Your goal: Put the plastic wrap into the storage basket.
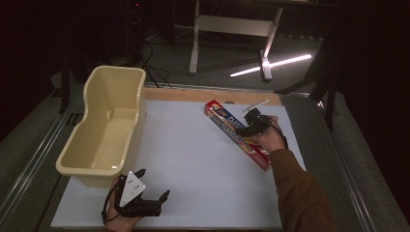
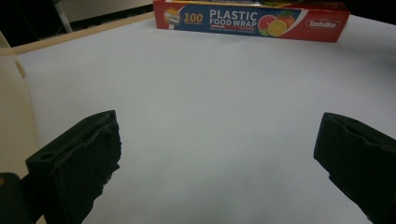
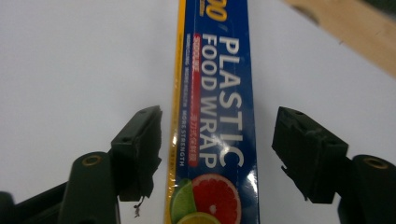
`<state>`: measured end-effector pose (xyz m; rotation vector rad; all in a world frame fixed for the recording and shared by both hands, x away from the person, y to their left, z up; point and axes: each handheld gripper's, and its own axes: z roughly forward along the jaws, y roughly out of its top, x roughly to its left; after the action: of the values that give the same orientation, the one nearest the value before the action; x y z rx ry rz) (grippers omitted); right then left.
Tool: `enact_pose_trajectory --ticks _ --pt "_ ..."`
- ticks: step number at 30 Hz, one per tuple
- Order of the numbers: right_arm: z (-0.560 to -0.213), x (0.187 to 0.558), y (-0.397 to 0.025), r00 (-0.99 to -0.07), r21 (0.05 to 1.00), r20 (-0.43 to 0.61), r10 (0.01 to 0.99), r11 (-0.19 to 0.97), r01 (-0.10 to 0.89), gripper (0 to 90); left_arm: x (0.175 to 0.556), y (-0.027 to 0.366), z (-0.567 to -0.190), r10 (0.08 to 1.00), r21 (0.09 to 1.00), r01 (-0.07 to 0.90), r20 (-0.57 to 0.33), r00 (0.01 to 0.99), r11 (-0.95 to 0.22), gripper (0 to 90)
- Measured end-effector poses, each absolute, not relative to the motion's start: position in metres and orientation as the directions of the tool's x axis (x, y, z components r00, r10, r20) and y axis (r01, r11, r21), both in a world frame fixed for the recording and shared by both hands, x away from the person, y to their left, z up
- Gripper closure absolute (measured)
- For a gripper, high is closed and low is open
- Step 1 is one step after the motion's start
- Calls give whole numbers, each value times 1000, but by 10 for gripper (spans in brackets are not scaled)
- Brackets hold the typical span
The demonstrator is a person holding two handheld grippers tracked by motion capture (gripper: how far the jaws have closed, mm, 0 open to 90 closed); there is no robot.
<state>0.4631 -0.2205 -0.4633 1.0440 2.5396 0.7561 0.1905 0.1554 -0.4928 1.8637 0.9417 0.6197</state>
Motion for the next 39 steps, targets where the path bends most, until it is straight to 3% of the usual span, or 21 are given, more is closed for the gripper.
enact_pose_trajectory --ticks 8,16,24,29,34,39 --pt "-467 476 -210 -723 496 -58 688 649 577 281 190 155 -493 814 896 350 24 580 -275 10" --pt "-481 495 -200 -772 299 -41 634 745 596 327 189 157 -493 813 895 354 18 581 -272 10" --pt "-493 506 -196 -752 276 29 659 718 639 353 188 157 -493 814 896 354 13 581 -267 10" --pt "-492 507 -193 -748 240 13 664 724 647 381 189 156 -494 811 894 355 15 585 -272 10" --pt "-488 510 -178 -737 128 -49 674 736 665 406 189 156 -493 812 896 354 14 584 -270 10" --pt "-487 507 -176 -706 114 -53 707 706 699 416 188 158 -493 816 897 354 13 578 -265 10"
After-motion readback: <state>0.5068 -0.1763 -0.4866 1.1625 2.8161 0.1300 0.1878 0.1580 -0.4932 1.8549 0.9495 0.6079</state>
